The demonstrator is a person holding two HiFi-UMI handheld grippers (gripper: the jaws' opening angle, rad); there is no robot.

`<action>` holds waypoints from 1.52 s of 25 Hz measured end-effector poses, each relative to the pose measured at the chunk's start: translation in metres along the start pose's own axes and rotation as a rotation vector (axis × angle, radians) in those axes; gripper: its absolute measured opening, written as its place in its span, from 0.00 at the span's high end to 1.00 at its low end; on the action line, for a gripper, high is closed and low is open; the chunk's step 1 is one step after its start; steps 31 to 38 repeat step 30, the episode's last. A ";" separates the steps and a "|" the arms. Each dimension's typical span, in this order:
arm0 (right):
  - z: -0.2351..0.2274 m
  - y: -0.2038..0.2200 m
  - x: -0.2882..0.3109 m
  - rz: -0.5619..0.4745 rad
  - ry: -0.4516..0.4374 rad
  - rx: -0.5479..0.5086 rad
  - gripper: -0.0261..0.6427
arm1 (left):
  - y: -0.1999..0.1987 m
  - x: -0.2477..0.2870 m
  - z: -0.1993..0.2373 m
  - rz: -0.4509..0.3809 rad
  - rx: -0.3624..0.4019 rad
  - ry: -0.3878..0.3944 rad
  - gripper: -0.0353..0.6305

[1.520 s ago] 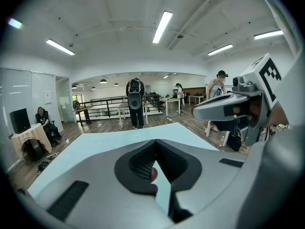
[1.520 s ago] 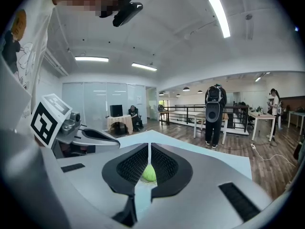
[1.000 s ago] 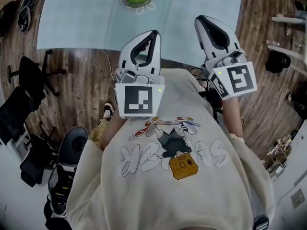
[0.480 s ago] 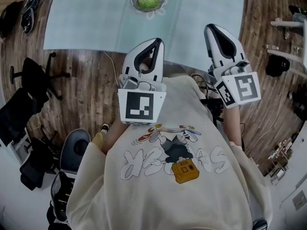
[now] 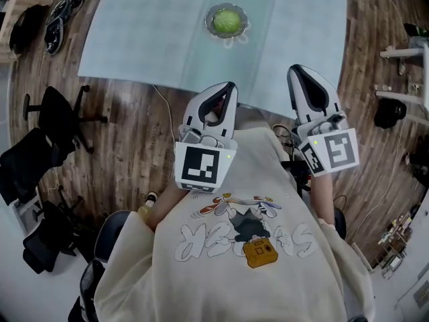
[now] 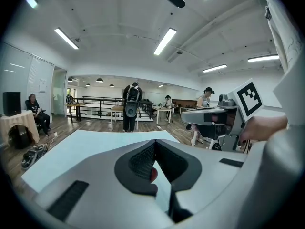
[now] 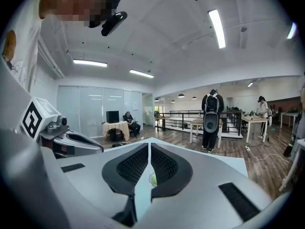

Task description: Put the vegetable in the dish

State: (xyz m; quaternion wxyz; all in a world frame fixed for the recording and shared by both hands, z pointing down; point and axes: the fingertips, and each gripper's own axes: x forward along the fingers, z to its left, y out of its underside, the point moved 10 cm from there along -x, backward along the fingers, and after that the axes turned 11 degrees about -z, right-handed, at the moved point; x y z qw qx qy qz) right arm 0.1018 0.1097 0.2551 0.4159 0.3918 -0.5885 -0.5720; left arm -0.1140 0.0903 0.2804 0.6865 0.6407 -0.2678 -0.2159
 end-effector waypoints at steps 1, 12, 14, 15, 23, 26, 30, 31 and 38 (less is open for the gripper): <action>0.006 0.000 -0.001 0.003 0.002 -0.002 0.91 | 0.001 -0.006 0.001 -0.003 0.002 0.002 0.94; 0.068 0.018 -0.020 0.061 0.001 -0.049 0.91 | 0.025 -0.059 0.008 0.013 0.004 0.017 0.94; 0.071 0.020 -0.024 0.065 0.005 -0.049 0.91 | 0.028 -0.061 0.008 0.015 0.002 0.022 0.94; 0.072 0.021 -0.026 0.068 0.007 -0.050 0.91 | 0.029 -0.061 0.008 0.014 0.001 0.024 0.94; 0.087 0.011 -0.037 0.063 0.032 -0.065 0.91 | 0.021 -0.077 0.004 -0.009 -0.003 0.048 0.94; 0.089 0.015 -0.039 0.067 0.034 -0.062 0.91 | 0.024 -0.078 0.004 -0.004 0.001 0.050 0.94; 0.091 0.015 -0.043 0.066 0.039 -0.057 0.91 | 0.024 -0.081 0.003 0.002 0.000 0.049 0.94; 0.091 0.015 -0.043 0.066 0.039 -0.057 0.91 | 0.024 -0.081 0.003 0.002 0.000 0.049 0.94; 0.091 0.015 -0.043 0.066 0.039 -0.057 0.91 | 0.024 -0.081 0.003 0.002 0.000 0.049 0.94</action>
